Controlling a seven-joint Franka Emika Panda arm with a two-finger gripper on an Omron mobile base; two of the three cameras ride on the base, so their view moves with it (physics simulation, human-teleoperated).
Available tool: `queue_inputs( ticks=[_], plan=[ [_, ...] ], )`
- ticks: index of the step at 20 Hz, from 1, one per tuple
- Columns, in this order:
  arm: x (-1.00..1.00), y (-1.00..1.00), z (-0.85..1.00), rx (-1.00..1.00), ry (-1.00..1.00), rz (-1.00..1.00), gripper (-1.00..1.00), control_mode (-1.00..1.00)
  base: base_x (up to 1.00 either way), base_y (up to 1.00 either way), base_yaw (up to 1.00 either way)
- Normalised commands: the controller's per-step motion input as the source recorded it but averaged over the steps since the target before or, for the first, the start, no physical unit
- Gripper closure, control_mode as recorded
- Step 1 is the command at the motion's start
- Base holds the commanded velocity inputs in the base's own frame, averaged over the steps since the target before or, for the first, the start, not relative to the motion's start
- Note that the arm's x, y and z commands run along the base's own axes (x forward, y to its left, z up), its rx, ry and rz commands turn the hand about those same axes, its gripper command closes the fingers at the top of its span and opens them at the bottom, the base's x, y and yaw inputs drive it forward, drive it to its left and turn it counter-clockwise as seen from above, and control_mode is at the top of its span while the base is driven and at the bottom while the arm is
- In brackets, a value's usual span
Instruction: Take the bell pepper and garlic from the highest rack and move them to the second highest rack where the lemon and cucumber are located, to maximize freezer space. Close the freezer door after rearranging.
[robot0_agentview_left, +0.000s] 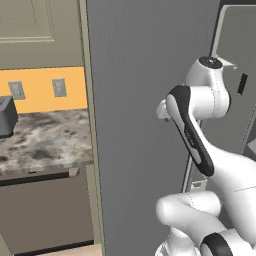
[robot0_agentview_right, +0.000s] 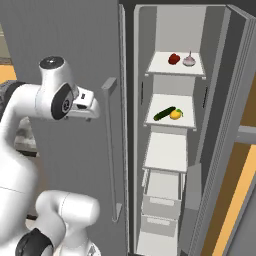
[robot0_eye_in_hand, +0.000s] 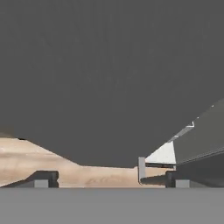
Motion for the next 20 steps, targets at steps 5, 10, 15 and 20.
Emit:
queue_inputs(
  ticks=[5,10,15,20],
  plan=[
    [-0.26,-0.02,0.00,0.00,-0.15,0.00,-1.00,-1.00,0.00,0.00,0.00],
    [0.00,0.00,0.00,0.00,0.00,0.00,-1.00,1.00,-0.02,-0.36,0.00],
    [0.00,0.00,0.00,0.00,0.00,0.00,-1.00,1.00,0.09,-0.78,0.00],
    [0.00,0.00,0.00,0.00,0.00,0.00,-1.00,1.00,0.30,-0.48,0.00]
  ],
)
